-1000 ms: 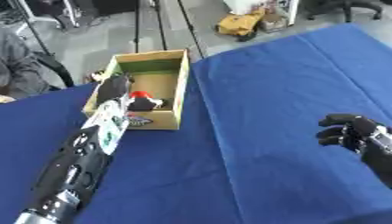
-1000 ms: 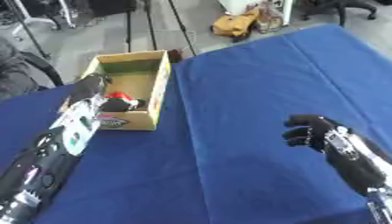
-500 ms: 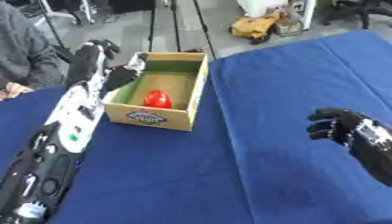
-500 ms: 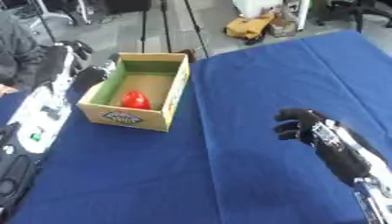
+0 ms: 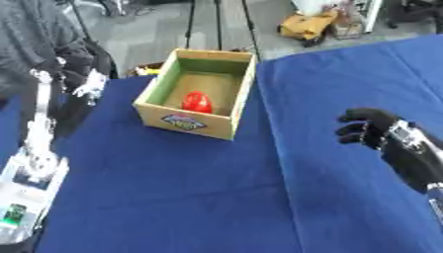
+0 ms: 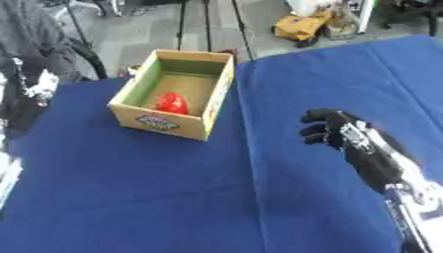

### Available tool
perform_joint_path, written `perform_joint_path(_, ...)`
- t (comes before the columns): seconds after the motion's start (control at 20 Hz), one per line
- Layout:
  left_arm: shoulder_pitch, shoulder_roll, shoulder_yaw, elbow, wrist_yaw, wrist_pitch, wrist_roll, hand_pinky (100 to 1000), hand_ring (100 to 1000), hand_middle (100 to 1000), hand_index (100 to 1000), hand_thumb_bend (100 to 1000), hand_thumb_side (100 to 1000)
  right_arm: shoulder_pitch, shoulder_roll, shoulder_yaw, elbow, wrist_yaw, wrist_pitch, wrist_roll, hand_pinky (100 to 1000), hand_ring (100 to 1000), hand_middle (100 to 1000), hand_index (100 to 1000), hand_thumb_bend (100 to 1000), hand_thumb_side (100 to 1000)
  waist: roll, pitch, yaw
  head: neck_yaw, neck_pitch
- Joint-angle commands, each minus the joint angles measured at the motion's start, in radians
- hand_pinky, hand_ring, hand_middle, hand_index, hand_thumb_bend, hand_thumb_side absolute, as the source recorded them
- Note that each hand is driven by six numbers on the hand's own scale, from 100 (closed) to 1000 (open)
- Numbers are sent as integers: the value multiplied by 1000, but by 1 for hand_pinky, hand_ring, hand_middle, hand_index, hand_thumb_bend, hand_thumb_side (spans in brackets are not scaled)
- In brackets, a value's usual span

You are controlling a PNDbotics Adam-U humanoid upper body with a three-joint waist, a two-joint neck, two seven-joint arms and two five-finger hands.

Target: Pick up objects on the table and place them in the box.

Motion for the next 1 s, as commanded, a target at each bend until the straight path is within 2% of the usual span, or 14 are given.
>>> perform_joint_path(0.05,38,-23,11,-23,75,-74,72,503,499,523,676,576,771,-17,-10,-8,-23,-15,-2,-1,751,751,761,837,174,780,-10,-6,3,-3,16)
perform_joint_path(0.2,80,-49,15,4,106,-126,103,502,499,524,674,565,773,-20,-9,-10,-26,-18,-4,-2,751,751,760,836,172,780,-17,-2,5,0,23)
perform_joint_path(0.45,103,-86,23,33,123,-180,127,502,500,524,673,550,777,-21,-8,-16,-29,-17,-10,-10,751,751,760,836,168,782,-29,6,4,0,40)
perform_joint_path(0.7,114,-103,20,45,130,-210,132,502,499,524,673,545,783,-23,-6,-20,-30,-17,-13,-16,751,750,759,836,166,782,-37,10,5,5,46)
perform_joint_path(1.0,122,-100,20,54,134,-220,131,501,498,524,671,541,788,-21,-7,-24,-32,-18,-17,-21,751,751,758,836,166,781,-42,12,5,6,47)
